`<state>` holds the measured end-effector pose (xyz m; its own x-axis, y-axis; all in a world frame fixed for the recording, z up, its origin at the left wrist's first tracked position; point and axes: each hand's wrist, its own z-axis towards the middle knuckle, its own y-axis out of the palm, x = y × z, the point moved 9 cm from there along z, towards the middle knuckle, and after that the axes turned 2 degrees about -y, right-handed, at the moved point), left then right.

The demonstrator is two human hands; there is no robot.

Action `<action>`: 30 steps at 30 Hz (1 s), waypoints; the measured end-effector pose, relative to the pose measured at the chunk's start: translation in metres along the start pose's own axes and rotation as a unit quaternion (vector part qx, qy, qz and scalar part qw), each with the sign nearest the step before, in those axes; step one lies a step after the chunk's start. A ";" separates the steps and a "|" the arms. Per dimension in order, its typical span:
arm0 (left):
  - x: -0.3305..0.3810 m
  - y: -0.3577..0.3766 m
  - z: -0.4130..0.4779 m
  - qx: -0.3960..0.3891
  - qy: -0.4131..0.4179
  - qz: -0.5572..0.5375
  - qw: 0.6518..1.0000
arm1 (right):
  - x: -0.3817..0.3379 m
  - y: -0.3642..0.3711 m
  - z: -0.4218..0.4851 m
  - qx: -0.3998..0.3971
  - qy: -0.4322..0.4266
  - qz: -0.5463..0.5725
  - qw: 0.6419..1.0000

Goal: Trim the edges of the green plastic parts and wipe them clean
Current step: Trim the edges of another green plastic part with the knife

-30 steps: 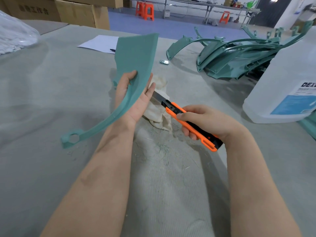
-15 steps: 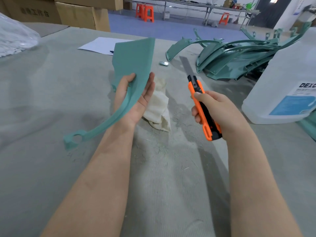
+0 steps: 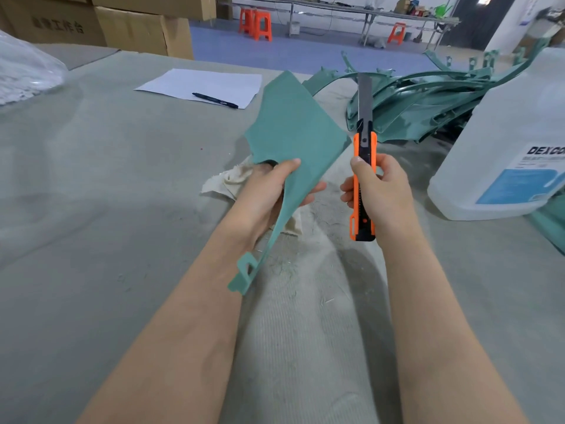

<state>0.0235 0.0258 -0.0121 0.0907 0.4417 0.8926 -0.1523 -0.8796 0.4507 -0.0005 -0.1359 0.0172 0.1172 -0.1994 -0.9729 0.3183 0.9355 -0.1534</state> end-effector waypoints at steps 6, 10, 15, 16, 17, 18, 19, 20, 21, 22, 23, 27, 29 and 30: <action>-0.002 0.005 0.001 -0.020 -0.024 0.069 0.997 | -0.001 0.001 0.000 -0.006 -0.006 -0.009 1.000; -0.010 0.003 0.000 -0.024 -0.085 0.070 0.994 | -0.002 -0.007 0.002 0.029 -0.020 -0.028 0.999; -0.017 0.007 -0.007 -0.116 -0.148 0.026 0.982 | 0.001 -0.018 0.003 0.053 -0.009 -0.017 0.998; -0.018 0.009 -0.009 -0.138 -0.163 0.010 0.977 | 0.002 -0.018 0.003 0.047 -0.001 -0.005 0.999; -0.019 0.011 -0.011 -0.160 -0.176 -0.010 0.971 | 0.004 -0.017 0.004 0.037 0.008 0.009 0.999; -0.018 0.013 -0.013 -0.181 -0.184 -0.030 0.966 | 0.005 -0.015 0.004 0.024 0.015 0.021 0.999; -0.016 0.014 -0.015 -0.199 -0.187 -0.046 0.961 | 0.006 -0.013 0.005 0.007 0.021 0.026 0.999; -0.014 0.015 -0.016 -0.212 -0.186 -0.061 0.958 | 0.008 -0.010 0.005 -0.010 0.026 0.030 0.999; -0.011 0.016 -0.016 -0.217 -0.180 -0.082 0.956 | 0.010 -0.007 0.005 -0.024 0.033 0.038 0.998; -0.009 0.015 -0.015 -0.212 -0.171 -0.111 0.956 | 0.012 -0.006 0.006 -0.029 0.041 0.052 0.997; -0.005 0.014 -0.013 -0.198 -0.157 -0.145 0.957 | 0.014 -0.005 0.006 -0.028 0.047 0.068 0.996; 0.002 0.010 -0.003 -0.144 -0.084 -0.201 0.965 | 0.017 0.002 0.005 -0.008 0.045 0.096 0.994; 0.005 0.009 0.002 -0.123 -0.047 -0.176 0.975 | 0.018 0.012 0.003 -0.005 0.043 0.116 0.992; 0.006 0.009 0.004 -0.117 -0.032 -0.171 0.978 | 0.019 0.018 0.001 -0.006 0.048 0.131 0.990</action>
<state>0.0262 0.0202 -0.0031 0.2352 0.6844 0.6901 -0.3231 -0.6146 0.7196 0.0082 -0.1232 -0.0035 0.1041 0.0787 -0.9914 0.2775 0.9550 0.1050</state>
